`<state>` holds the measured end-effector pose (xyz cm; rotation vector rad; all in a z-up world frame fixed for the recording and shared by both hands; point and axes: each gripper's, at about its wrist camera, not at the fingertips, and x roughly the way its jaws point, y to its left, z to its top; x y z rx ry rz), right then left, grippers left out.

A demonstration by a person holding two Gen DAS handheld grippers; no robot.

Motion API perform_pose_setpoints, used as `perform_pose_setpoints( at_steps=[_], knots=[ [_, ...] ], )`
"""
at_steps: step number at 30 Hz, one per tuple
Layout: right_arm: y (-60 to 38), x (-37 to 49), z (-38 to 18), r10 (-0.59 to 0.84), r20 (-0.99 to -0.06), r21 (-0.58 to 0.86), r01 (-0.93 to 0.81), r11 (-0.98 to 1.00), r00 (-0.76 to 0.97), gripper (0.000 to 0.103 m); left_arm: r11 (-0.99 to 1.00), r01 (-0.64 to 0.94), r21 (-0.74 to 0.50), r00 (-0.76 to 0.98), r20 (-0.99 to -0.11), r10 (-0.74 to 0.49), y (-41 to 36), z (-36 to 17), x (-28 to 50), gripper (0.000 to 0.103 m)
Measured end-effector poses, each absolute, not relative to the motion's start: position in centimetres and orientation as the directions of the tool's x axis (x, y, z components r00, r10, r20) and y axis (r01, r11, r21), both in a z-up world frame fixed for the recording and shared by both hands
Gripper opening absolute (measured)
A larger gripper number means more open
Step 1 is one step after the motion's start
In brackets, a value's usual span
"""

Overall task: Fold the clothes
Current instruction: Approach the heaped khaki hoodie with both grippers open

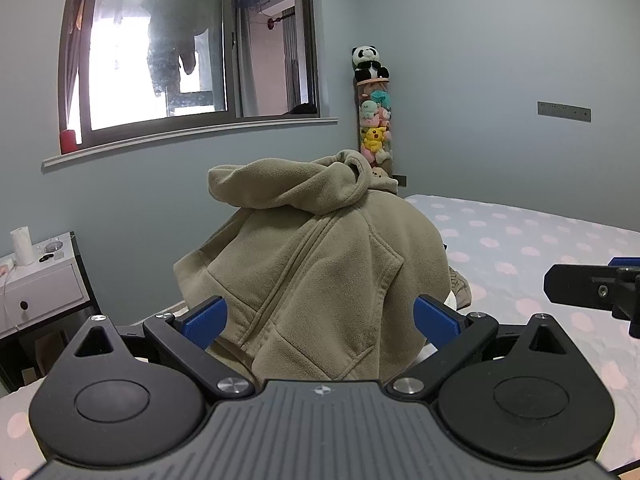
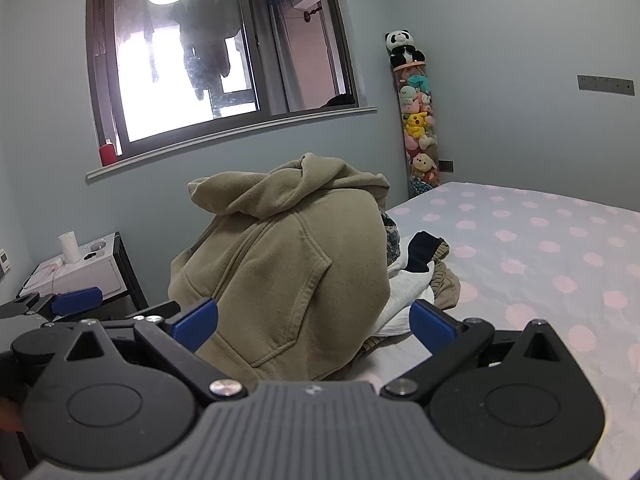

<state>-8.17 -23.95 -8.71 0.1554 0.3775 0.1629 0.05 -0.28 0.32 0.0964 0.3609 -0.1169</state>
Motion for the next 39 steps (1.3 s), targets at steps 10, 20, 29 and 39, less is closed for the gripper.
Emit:
perform_pose_setpoints(
  at_steps=[10,20,29,39],
  knots=[
    [-24.0,-8.2,-8.9,0.184,-0.352,0.177,-0.128,0.976,0.918,0.102,0.988,0.128,0.081,0.927,-0.364,-0.090,-0.4,0.1,0.1,0.102],
    [-24.3,-8.3,-9.5,0.171,-0.333,0.169,-0.120,0.978,0.927,0.102,0.988,0.128,0.088,0.922,-0.377,-0.086,-0.5,-0.1,0.3,0.102],
    [-24.6,-6.6,-10.1,0.206,-0.329,0.107,-0.180,0.978,0.922,0.102,0.988,0.110,0.107,0.912,-0.405,-0.058,-0.9,0.0,2.3,0.102],
    [-27.3,1.7,-10.3,0.259,-0.397,0.106,-0.236,0.966,0.881,0.102,0.966,0.136,0.219,0.909,-0.416,-0.033,-2.7,1.8,8.8,0.102]
  ],
)
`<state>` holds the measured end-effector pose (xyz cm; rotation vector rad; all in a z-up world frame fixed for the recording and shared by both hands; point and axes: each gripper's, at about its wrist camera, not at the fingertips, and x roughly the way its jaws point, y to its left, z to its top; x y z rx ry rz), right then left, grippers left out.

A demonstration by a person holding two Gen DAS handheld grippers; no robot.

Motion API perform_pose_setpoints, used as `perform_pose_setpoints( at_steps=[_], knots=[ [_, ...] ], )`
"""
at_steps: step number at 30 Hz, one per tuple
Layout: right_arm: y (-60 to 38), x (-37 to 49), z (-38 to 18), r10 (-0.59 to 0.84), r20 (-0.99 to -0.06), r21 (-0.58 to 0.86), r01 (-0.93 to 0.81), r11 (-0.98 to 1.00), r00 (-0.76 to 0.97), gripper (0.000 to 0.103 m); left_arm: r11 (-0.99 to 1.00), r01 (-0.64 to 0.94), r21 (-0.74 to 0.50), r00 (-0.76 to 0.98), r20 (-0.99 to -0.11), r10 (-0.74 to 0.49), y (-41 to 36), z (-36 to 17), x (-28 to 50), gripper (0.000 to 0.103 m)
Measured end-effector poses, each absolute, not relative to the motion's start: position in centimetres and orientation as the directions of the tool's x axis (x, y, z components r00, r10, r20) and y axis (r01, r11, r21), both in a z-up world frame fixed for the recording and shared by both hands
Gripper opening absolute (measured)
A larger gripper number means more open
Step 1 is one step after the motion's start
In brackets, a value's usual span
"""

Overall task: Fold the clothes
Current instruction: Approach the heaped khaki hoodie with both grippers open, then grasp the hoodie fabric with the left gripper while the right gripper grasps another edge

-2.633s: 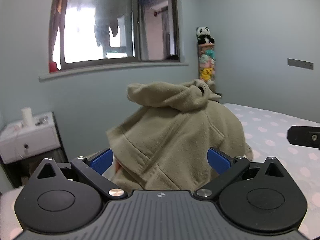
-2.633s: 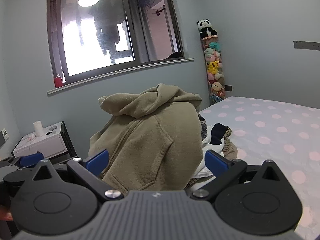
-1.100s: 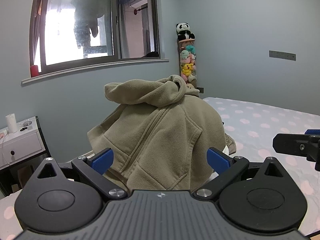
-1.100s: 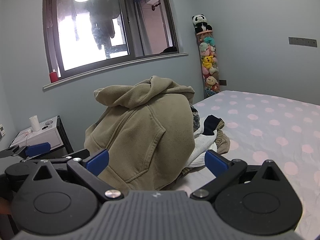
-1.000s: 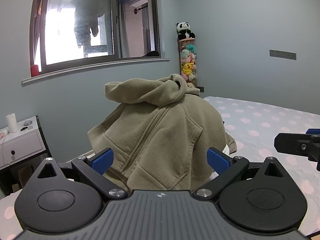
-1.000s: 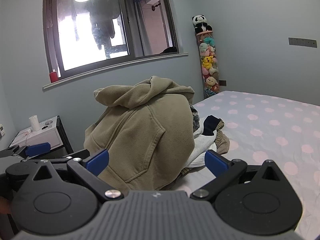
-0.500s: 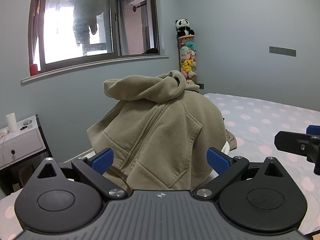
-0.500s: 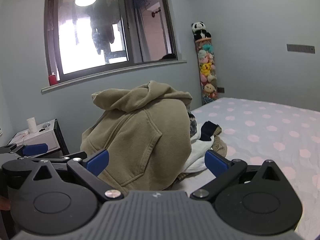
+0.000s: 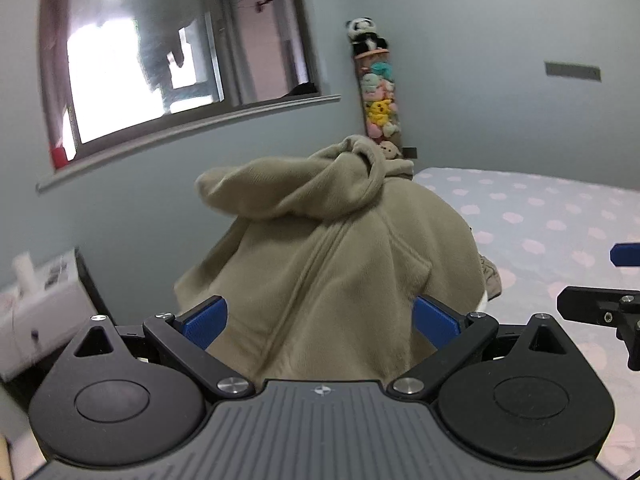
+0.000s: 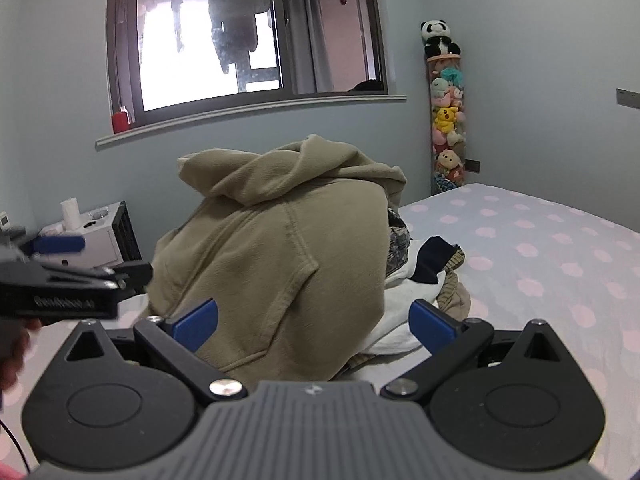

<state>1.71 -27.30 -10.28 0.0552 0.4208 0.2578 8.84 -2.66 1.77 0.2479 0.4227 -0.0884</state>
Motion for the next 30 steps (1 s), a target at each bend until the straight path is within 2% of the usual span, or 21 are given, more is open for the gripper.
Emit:
perform_pose_setpoints(
  at_steps=[9,14,18,20,22,24,26,28,29,30],
  knots=[
    [-28.8,12.5,-12.4,0.247,-0.482,0.099,-0.228,0.969,0.840,0.101,0.879,0.183,0.440,0.936,-0.351,-0.019,-7.7,1.7,19.2,0.102],
    [-28.7,18.5,-14.1,0.265,-0.506,0.123,-0.236,0.964,0.821,0.087,0.862,0.219,0.458,0.935,-0.352,-0.050,-10.2,0.3,24.6,0.101],
    [-28.7,22.7,-15.4,0.296,-0.517,0.177,-0.238,0.955,0.803,0.085,0.854,0.224,0.470,0.939,-0.337,-0.061,-11.1,-0.7,28.1,0.095],
    [-28.7,24.4,-15.9,0.322,-0.523,0.212,-0.246,0.946,0.789,0.073,0.843,0.217,0.492,0.944,-0.324,-0.053,-11.4,-1.1,29.2,0.088],
    [-28.7,25.8,-16.3,0.356,-0.527,0.251,-0.258,0.933,0.772,0.064,0.839,0.216,0.499,0.944,-0.325,-0.050,-11.4,-0.9,30.1,0.061],
    [-28.5,26.7,-16.3,0.394,-0.525,0.291,-0.275,0.916,0.754,0.051,0.846,0.227,0.483,0.936,-0.348,-0.053,-10.9,0.0,30.8,0.054],
    [-28.1,27.0,-15.7,0.408,-0.510,0.298,-0.289,0.910,0.757,0.021,0.853,0.238,0.465,0.927,-0.371,-0.056,-10.5,0.9,31.5,0.041],
    [-27.8,26.7,-14.7,0.400,-0.488,0.275,-0.298,0.914,0.776,0.016,0.859,0.248,0.448,0.917,-0.394,-0.059,-10.0,1.9,32.2,0.023],
    [-27.7,26.4,-14.0,0.396,-0.471,0.265,-0.302,0.916,0.788,0.010,0.862,0.253,0.439,0.912,-0.405,-0.061,-9.8,2.3,32.6,0.022],
    [-27.8,26.1,-13.1,0.392,-0.448,0.255,-0.306,0.917,0.803,0.010,0.865,0.258,0.430,0.907,-0.416,-0.063,-9.6,2.8,33.0,0.020]
  ],
)
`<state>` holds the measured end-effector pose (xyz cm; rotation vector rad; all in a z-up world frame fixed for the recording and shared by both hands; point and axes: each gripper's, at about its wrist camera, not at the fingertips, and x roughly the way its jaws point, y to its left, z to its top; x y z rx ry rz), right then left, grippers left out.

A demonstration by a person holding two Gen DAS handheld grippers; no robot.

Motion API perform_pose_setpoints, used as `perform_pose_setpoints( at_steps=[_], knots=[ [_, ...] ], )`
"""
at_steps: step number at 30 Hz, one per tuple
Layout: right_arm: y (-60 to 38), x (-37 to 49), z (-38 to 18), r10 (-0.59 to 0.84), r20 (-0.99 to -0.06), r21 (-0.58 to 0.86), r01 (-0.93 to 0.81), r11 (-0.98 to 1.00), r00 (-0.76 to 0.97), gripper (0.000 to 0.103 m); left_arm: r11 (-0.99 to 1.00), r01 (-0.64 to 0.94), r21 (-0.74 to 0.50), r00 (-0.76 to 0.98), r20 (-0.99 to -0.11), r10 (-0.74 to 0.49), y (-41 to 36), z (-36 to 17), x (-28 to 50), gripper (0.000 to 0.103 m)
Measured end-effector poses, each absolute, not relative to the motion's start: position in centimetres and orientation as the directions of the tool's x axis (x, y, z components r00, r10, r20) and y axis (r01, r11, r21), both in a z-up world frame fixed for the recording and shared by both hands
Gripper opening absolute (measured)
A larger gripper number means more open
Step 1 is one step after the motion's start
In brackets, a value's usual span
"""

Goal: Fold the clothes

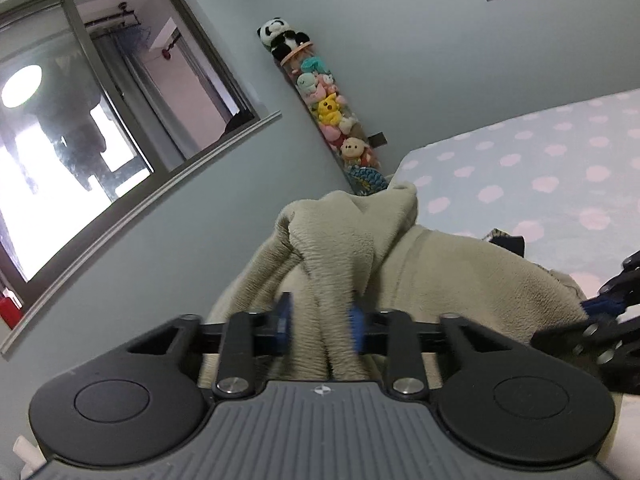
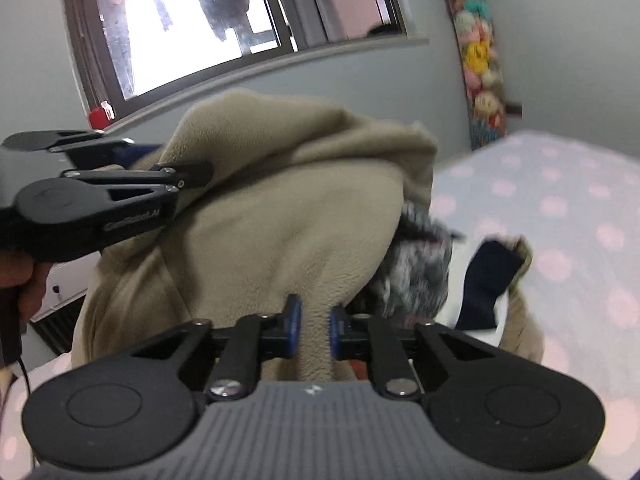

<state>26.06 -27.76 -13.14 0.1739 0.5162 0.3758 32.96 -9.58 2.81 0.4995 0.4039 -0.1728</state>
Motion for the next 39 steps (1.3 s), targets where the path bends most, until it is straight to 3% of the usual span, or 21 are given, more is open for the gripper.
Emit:
perform_pose_setpoints(
  at_steps=[2,7,8,11,13,16,17,19,20,21,22,27,29,30,31,33,37,39],
  knots=[
    [-28.2,25.3,-11.3,0.386,-0.414,0.251,-0.305,0.919,0.824,0.008,0.871,0.259,0.418,0.907,-0.416,-0.070,-9.3,4.2,32.9,0.018],
    [-30.0,23.1,-5.9,0.363,-0.347,0.238,-0.293,0.926,0.865,0.006,0.883,0.232,0.409,0.943,-0.318,-0.100,-9.7,9.5,29.3,0.015],
    [-30.2,22.3,-4.8,0.346,-0.319,0.214,-0.289,0.933,0.882,0.001,0.885,0.226,0.407,0.949,-0.297,-0.106,-9.7,10.5,28.6,0.015],
    [-31.7,17.6,0.2,0.198,-0.096,0.072,-0.192,0.979,0.975,0.000,0.892,0.211,0.400,0.964,-0.236,-0.122,-9.9,13.7,26.4,0.014],
    [-33.7,15.0,4.4,0.164,-0.024,0.055,-0.162,0.985,0.986,0.000,0.897,0.201,0.395,0.972,-0.194,-0.132,-10.0,15.8,25.0,0.013],
    [-36.4,12.1,8.0,0.170,-0.070,0.063,-0.165,0.984,0.983,0.000,0.904,0.186,0.386,0.981,-0.131,-0.146,-10.2,19.0,22.9,0.008],
    [-37.3,11.1,8.6,0.163,-0.089,0.066,-0.157,0.985,0.983,0.005,0.903,0.156,0.400,0.988,-0.069,-0.140,-10.6,19.9,21.5,0.000],
    [-38.3,9.4,8.0,0.177,-0.140,0.077,-0.168,0.983,0.974,0.006,0.898,0.086,0.431,0.990,0.061,-0.124,-11.6,21.8,18.6,0.000],
    [-38.5,9.0,7.1,0.189,-0.168,0.092,-0.175,0.980,0.968,0.015,0.895,0.058,0.442,0.987,0.109,-0.117,-11.9,22.8,17.2,0.000],
    [-38.5,8.9,5.8,0.200,-0.196,0.115,-0.181,0.977,0.960,0.026,0.897,0.057,0.438,0.987,0.109,-0.116,-12.0,23.8,16.4,0.000],
    [-38.6,8.8,4.6,0.213,-0.224,0.138,-0.185,0.973,0.951,0.047,0.900,0.064,0.431,0.989,0.093,-0.115,-12.0,24.9,15.9,0.000],
    [-38.6,8.7,-1.5,0.284,-0.340,0.270,-0.197,0.943,0.896,0.052,0.884,0.133,0.449,0.991,-0.036,-0.131,-12.0,24.3,15.4,0.000],
    [-38.2,8.8,-3.2,0.295,-0.360,0.301,-0.189,0.935,0.885,0.063,0.875,0.171,0.452,0.985,-0.095,-0.144,-12.2,22.4,15.9,0.013],
    [-37.9,8.8,-3.9,0.297,-0.367,0.305,-0.187,0.934,0.881,0.068,0.871,0.191,0.453,0.981,-0.125,-0.150,-12.2,21.5,16.1,0.028],
    [-37.6,8.7,-4.4,0.298,-0.373,0.302,-0.189,0.934,0.878,0.080,0.872,0.213,0.440,0.975,-0.155,-0.160,-12.2,20.4,16.4,0.039],
    [-37.0,8.6,-5.3,0.297,-0.382,0.285,-0.194,0.939,0.875,0.086,0.879,0.255,0.404,0.960,-0.213,-0.181,-11.9,18.2,17.2,0.049],
    [-35.6,9.3,-6.1,0.214,-0.347,0.182,-0.158,0.971,0.913,0.100,0.884,0.326,0.335,0.919,-0.330,-0.214,-11.1,14.0,19.0,0.056],
    [-35.2,9.9,-6.7,0.162,-0.330,0.138,-0.122,0.983,0.930,0.100,0.884,0.356,0.304,0.893,-0.389,-0.226,-11.2,11.8,20.7,0.058]
  ],
)
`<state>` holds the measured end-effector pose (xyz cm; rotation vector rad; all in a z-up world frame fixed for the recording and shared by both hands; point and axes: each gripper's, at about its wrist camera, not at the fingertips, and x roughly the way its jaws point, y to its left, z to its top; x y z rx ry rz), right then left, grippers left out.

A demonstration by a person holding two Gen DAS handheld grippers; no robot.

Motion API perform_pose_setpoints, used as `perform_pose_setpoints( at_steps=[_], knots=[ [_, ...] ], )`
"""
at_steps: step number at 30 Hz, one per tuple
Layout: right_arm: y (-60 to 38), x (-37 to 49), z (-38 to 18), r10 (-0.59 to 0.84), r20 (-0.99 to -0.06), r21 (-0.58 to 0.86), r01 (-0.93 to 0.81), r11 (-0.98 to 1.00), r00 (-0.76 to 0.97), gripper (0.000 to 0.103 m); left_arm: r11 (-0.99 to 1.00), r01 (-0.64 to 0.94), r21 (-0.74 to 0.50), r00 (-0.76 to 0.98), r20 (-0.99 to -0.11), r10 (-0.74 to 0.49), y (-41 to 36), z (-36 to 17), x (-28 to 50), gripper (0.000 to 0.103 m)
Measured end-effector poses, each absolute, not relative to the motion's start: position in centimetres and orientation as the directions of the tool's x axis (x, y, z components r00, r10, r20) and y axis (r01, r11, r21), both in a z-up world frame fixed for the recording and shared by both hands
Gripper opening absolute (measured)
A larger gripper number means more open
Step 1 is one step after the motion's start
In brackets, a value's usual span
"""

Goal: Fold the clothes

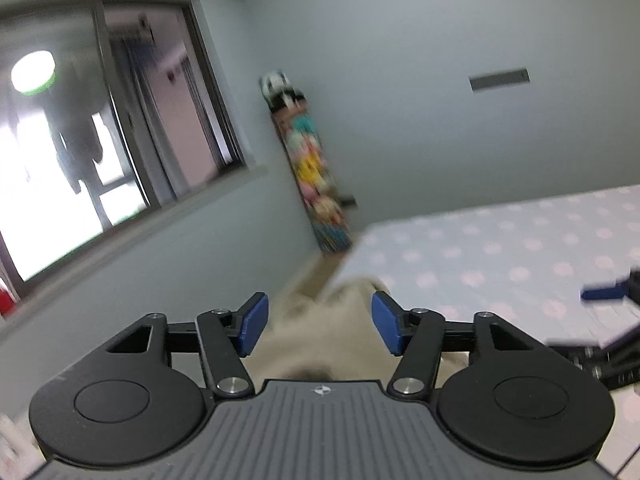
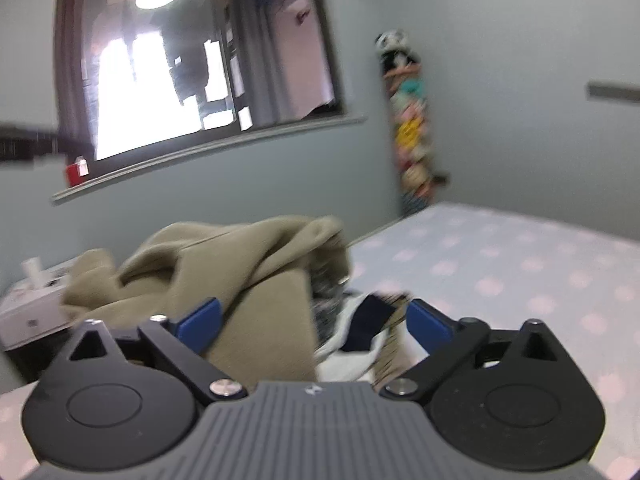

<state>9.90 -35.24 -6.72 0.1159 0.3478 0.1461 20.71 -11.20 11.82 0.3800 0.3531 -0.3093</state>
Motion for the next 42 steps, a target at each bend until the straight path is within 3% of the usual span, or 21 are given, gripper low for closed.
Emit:
perform_pose_setpoints(
  at_steps=[9,12,15,19,21,22,23,25,26,29,37,42],
  knots=[
    [-34.3,16.7,-12.1,0.272,-0.428,0.151,-0.228,0.962,0.862,0.100,0.869,0.398,0.294,0.816,-0.547,-0.188,-12.2,2.5,25.3,0.066],
    [-33.8,18.9,-14.0,0.316,-0.461,0.168,-0.268,0.949,0.829,0.100,0.870,0.372,0.324,0.813,-0.567,-0.136,-12.9,0.3,26.4,0.067],
    [-33.2,21.5,-15.8,0.350,-0.492,0.197,-0.289,0.937,0.797,0.100,0.870,0.372,0.325,0.807,-0.576,-0.130,-13.1,-1.1,27.7,0.074],
    [-32.6,24.8,-17.9,0.385,-0.526,0.267,-0.282,0.921,0.758,0.099,0.868,0.362,0.338,0.814,-0.568,-0.118,-13.4,-2.6,28.7,0.075],
    [-32.4,26.2,-18.8,0.415,-0.531,0.312,-0.284,0.907,0.739,0.085,0.869,0.363,0.337,0.819,-0.561,-0.124,-13.5,-2.8,29.2,0.068],
    [-32.4,26.5,-18.9,0.445,-0.520,0.348,-0.294,0.890,0.730,0.061,0.871,0.365,0.329,0.819,-0.559,-0.132,-13.4,-2.7,29.4,0.056],
    [-32.5,26.8,-19.1,0.474,-0.507,0.384,-0.304,0.872,0.720,0.045,0.872,0.367,0.324,0.818,-0.559,-0.137,-13.3,-2.4,29.7,0.050],
    [-32.2,26.4,-17.5,0.476,-0.476,0.378,-0.317,0.870,0.740,0.028,0.869,0.372,0.327,0.820,-0.554,-0.143,-12.9,-1.4,30.2,0.031],
    [-32.0,26.1,-16.5,0.469,-0.459,0.363,-0.323,0.874,0.755,0.019,0.864,0.374,0.337,0.826,-0.545,-0.145,-12.7,-0.7,30.3,0.029],
    [-31.4,25.0,-13.3,0.449,-0.405,0.319,-0.336,0.886,0.797,0.010,0.865,0.335,0.373,0.872,-0.470,-0.135,-11.9,2.5,29.9,0.024],
    [-29.8,22.3,-4.9,0.396,-0.246,0.197,-0.355,0.914,0.885,0.007,0.915,0.265,0.304,0.949,-0.251,-0.192,-9.5,14.1,24.4,0.020],
    [-31.1,16.7,2.4,0.295,-0.045,0.105,-0.289,0.952,0.954,0.007,0.927,0.249,0.279,0.968,-0.086,-0.234,-8.9,21.3,19.1,0.020]
  ],
)
